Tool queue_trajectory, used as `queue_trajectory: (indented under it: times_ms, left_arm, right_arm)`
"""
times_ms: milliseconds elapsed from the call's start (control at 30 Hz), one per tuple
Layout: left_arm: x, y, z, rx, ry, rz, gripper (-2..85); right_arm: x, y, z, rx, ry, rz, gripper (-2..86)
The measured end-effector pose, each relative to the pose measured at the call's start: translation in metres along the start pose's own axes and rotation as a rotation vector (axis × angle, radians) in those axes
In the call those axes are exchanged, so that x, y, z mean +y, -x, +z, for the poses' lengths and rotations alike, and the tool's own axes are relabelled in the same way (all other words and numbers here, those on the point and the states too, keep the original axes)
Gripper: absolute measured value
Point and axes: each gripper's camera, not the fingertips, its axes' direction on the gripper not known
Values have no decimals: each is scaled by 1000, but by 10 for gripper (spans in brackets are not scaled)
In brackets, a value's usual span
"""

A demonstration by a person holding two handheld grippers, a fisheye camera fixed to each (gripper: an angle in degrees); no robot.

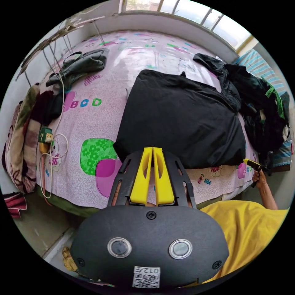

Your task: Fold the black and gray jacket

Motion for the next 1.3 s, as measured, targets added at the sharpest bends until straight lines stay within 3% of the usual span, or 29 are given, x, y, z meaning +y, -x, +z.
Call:
queue_trajectory:
  times_ms: [167,333,500,800,1000,1133,1300]
  left_arm:
    - [-22,-5,33,-40,106,-14,-2]
    - [-34,-18,54,-41,197,48,-2]
    - [-36,-27,73,-52,220,58,-2]
    - [-46,-39,77,-57,237,126,-2]
    - [-40,-59,16,-35,14,143,-2]
    - [-69,-93,30,-114,26,262,-2]
    - [-91,-86,73,-206,153,236,-2]
  right_arm:
    - [-29,21,-24,71,146,-50,4]
    - [-73,56,-57,288,315,-162,1]
    - [-76,35,-12,326,438,-68,1]
    - [-54,23,-8,261,239,195,12]
    - [-67,105,-38,228,-84,33,8]
    - [-111,142,9,225,13,-58,3]
    - [-154,143,55,335,151,-71,-1]
